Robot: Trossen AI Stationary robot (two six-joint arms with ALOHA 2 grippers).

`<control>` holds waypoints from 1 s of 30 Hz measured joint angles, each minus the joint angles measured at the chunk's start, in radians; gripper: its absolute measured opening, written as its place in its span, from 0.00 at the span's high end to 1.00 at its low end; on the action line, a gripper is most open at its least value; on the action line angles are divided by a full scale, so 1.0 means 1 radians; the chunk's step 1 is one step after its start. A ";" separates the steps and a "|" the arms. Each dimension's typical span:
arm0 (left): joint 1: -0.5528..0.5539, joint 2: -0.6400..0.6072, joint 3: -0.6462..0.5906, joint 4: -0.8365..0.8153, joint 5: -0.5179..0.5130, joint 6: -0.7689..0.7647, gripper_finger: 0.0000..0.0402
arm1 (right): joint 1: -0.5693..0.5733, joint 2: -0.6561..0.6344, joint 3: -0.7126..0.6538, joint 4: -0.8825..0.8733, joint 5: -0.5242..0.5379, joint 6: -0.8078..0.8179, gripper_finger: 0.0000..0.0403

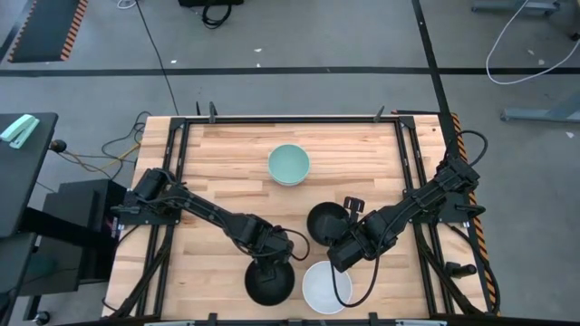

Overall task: Nest bowls inside each other
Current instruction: Stack the left black bowl on top of the blue bowl

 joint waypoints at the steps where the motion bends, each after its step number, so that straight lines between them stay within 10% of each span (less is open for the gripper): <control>1: 0.000 0.000 0.000 0.001 -0.002 -0.001 0.97 | 0.000 0.000 0.000 0.000 0.000 0.000 0.94; 12: -0.001 0.002 -0.003 0.014 0.000 -0.002 0.74 | 0.000 0.000 0.000 0.000 0.000 0.000 0.94; 30: -0.032 -0.011 0.169 -0.008 0.028 0.033 0.76 | 0.000 0.000 0.000 0.000 0.000 0.003 0.94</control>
